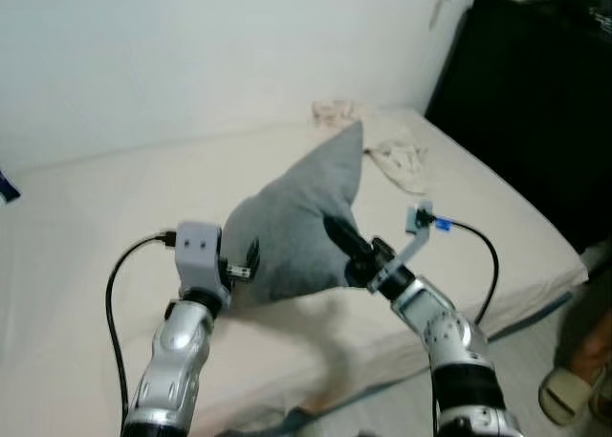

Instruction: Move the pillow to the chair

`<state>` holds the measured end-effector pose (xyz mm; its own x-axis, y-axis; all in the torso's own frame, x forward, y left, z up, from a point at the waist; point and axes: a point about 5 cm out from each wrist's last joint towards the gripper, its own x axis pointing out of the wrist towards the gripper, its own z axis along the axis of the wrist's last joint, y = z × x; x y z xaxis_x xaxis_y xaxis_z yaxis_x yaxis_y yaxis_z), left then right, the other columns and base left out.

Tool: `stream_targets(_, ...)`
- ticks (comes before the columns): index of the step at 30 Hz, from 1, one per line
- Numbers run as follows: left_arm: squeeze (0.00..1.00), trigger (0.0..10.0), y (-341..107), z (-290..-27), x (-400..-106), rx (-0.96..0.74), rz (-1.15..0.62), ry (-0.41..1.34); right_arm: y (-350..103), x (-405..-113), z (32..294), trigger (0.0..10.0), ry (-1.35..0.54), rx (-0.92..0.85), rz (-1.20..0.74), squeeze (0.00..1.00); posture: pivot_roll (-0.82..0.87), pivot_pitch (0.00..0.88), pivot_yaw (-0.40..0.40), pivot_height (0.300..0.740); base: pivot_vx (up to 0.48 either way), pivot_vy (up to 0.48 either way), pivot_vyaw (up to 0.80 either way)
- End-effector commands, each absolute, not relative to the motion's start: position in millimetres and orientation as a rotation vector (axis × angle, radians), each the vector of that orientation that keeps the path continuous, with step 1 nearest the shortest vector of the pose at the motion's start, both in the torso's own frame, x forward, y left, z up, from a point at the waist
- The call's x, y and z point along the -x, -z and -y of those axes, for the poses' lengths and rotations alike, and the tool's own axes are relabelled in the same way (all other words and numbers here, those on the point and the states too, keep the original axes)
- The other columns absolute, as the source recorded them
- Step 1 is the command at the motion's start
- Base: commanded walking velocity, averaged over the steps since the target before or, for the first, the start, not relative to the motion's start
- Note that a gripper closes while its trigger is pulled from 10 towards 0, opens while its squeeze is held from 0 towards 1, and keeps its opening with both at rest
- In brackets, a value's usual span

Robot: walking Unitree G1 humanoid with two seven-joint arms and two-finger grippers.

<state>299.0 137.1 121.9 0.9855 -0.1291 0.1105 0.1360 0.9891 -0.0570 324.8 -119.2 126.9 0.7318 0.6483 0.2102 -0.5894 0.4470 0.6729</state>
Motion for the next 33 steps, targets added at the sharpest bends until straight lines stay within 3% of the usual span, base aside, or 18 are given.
stream_targets(1, 0.0, 10.0, -114.3, -136.9, -298.1, 0.076, 0.087, 0.123, -135.6, -323.4, 114.7, 0.0, -0.796, -0.789, -0.045, 0.0, 0.03, 0.033, -0.05, 0.725, 0.0, 0.0, 0.0)
stream_targets(8, 0.0, 10.0, -110.5, -133.1, -297.9, 0.085, 0.081, 0.121, -134.7, -323.5, 116.2, 0.0, -0.748, -0.733, -0.034, 0.0, 0.03, 0.032, -0.059, 0.74, 0.0, 0.0, 0.0)
stream_targets(9, 0.0, 10.0, -110.3, -132.6, -298.0, 0.086, 0.082, 0.121, -134.6, -325.0, 119.4, 10.0, -0.716, -0.703, -0.016, 0.0, 0.02, 0.03, -0.061, 0.74, 0.0, 0.0, 0.0)
stream_targets(15, 0.0, 10.0, -109.9, -131.1, -298.3, 0.092, 0.087, 0.121, -134.9, -323.6, 122.0, 10.0, -0.733, -0.602, -0.009, 0.0, 0.02, 0.03, -0.066, 0.74, 0.0, 0.0, 0.42)
stream_targets(33, 0.0, 10.0, -91.5, -128.2, -288.3, 0.06, 0.025, 0.172, -123.6, -316.5, 117.7, 10.0, -0.74, -0.582, -0.038, 0.0, 0.03, 0.023, -0.069, 0.74, 0.0, 0.0, 0.74)
